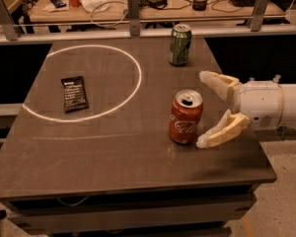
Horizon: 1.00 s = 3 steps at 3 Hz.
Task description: Move coke can near rxbar chocolate
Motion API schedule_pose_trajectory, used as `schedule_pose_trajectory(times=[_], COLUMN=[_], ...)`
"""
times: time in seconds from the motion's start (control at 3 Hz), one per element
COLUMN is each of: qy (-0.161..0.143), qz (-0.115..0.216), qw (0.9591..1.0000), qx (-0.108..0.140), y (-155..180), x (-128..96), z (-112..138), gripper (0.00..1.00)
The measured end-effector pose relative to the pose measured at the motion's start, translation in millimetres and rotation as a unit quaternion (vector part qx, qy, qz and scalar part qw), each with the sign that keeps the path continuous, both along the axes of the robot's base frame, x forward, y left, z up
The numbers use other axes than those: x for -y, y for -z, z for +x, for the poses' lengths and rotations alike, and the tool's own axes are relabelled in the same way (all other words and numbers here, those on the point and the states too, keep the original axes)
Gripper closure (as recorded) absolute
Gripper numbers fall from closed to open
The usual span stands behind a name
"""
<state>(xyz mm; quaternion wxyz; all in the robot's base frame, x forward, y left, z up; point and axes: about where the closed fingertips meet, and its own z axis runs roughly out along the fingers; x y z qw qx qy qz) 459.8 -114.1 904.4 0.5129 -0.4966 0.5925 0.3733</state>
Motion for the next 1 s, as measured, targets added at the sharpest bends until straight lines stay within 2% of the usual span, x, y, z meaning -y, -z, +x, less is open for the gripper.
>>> schedule_pose_trajectory(times=[0.67,1.0], qy=[-0.032,-0.048], qz=[0.016,0.018], qw=[0.9994,0.9987], qx=[-0.001,0.004], y=[11.7,15.9], x=[-25.6,-29.0], z=[7.6,12.6], gripper=[0.0,0.17])
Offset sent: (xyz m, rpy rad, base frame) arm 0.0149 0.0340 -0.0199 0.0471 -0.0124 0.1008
